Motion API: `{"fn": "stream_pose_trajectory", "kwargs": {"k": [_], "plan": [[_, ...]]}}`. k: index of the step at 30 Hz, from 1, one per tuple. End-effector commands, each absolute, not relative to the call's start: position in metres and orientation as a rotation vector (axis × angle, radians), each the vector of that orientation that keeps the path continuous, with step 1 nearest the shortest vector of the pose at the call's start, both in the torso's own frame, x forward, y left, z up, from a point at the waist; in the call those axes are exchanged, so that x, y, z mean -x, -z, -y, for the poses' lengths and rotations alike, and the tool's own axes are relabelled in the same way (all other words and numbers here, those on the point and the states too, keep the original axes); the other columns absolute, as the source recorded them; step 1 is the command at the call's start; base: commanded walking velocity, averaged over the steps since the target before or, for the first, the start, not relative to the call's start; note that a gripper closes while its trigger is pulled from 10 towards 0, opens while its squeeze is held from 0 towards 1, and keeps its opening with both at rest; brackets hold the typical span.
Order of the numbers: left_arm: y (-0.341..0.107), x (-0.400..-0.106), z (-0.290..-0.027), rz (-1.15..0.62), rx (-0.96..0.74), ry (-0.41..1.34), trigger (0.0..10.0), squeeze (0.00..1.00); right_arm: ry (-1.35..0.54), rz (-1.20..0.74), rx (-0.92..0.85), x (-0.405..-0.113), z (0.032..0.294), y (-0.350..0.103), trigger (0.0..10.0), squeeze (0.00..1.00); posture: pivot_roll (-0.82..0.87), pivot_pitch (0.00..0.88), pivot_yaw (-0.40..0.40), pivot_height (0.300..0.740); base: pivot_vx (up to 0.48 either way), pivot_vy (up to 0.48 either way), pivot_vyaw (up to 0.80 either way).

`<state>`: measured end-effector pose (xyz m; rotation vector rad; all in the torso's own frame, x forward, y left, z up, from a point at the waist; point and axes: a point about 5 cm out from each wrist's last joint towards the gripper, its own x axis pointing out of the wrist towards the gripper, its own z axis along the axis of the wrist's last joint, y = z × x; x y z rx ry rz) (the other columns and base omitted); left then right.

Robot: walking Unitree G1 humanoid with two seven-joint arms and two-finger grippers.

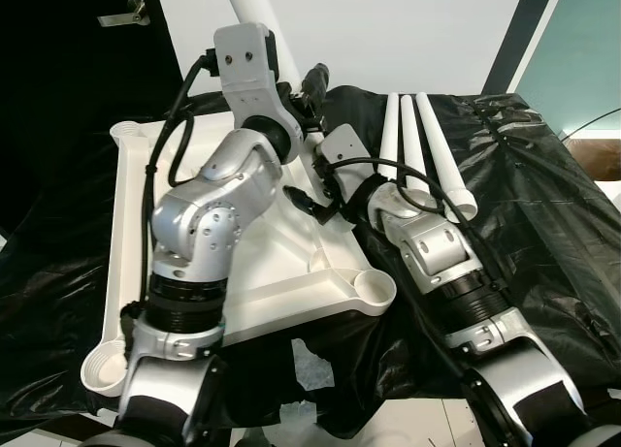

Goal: Building children table

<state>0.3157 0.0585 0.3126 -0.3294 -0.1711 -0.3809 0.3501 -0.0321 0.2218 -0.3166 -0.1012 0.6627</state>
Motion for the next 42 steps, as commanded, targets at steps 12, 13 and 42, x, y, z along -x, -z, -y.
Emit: {"fn": "stream_pose_trajectory", "kwargs": {"k": [12,13,42], "plan": [[-0.317,-0.318,-0.041,0.159,0.392,0.287,10.0,0.0,-0.444,0.187,0.356,-0.348,0.013,-0.208,10.0,0.0,0.17,0.026,-0.03,0.74,0.0,0.0,0.0],[-0.318,-0.318,-0.04,0.158,0.397,0.285,10.0,0.0,-0.44,0.188,0.363,-0.346,0.011,-0.205,10.0,0.0,0.17,0.028,-0.031,0.74,0.0,0.0,0.0],[-0.313,-0.307,-0.031,0.184,0.208,0.558,10.0,0.88,-0.474,0.131,0.191,-0.364,0.051,-0.206,10.0,0.0,0.16,0.021,-0.021,0.74,0.0,0.0,0.0]]}}
